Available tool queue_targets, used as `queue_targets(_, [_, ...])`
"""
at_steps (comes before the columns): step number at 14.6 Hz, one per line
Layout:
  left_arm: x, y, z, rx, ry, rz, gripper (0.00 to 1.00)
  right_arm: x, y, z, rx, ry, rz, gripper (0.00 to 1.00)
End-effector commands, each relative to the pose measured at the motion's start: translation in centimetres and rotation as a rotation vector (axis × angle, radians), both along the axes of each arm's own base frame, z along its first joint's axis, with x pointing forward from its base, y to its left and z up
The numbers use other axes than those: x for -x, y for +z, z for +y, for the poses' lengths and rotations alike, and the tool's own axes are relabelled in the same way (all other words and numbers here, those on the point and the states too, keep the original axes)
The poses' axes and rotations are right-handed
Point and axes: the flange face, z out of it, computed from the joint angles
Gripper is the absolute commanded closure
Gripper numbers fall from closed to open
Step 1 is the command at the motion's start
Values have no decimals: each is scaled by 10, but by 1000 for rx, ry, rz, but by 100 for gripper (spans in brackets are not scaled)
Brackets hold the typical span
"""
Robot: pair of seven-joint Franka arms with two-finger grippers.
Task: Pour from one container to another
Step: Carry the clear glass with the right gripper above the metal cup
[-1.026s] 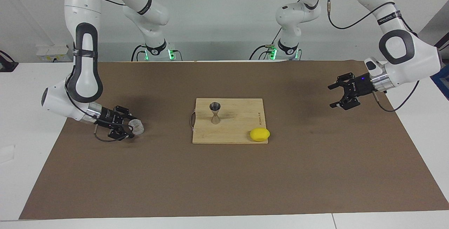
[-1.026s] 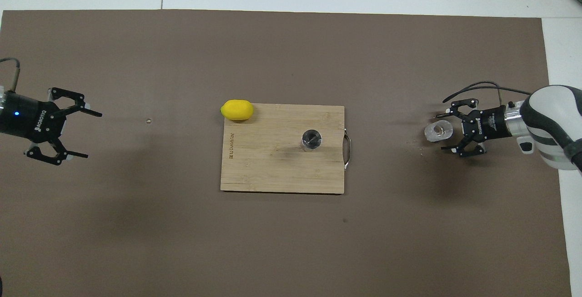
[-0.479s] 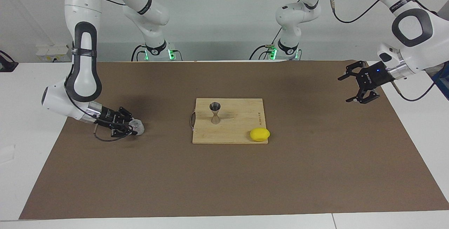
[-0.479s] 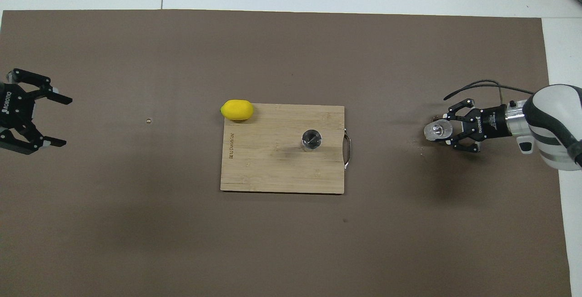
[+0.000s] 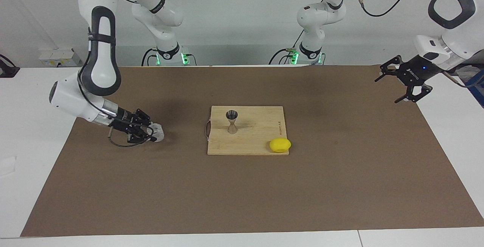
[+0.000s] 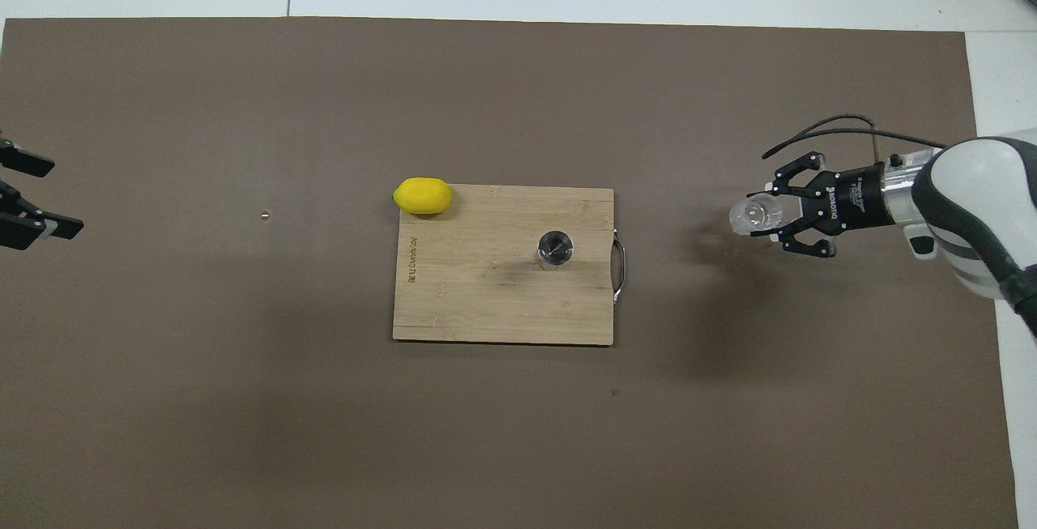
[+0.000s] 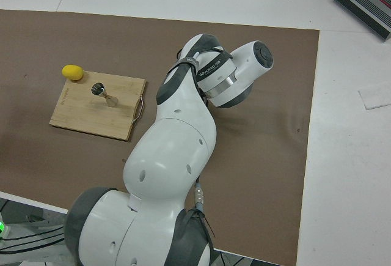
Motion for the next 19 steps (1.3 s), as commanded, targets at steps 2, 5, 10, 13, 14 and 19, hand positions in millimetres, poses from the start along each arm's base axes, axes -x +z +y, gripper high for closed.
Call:
queue_targets(2, [11,19,-14,-89,254,50,0,10,31,61,17,-33,22,100])
queue_targets(5, [16,24,-12,-115,410,88,0,6,42,112,78,-56,22,100])
queue_targets(10, [37,27,-6,-184,595,142,0,2,57,182,215,-98,30,100])
queue_targets(13, [35,30,-9,-193,746,158,0,0,68,224,309,-132,23,100])
queue_targets(14, [36,31,-9,-193,752,158,0,0,72,234,334,-135,15,100])
queue_targets(19, [41,42,-5,-208,815,147,0,14,78,283,508,-62,-69,100])
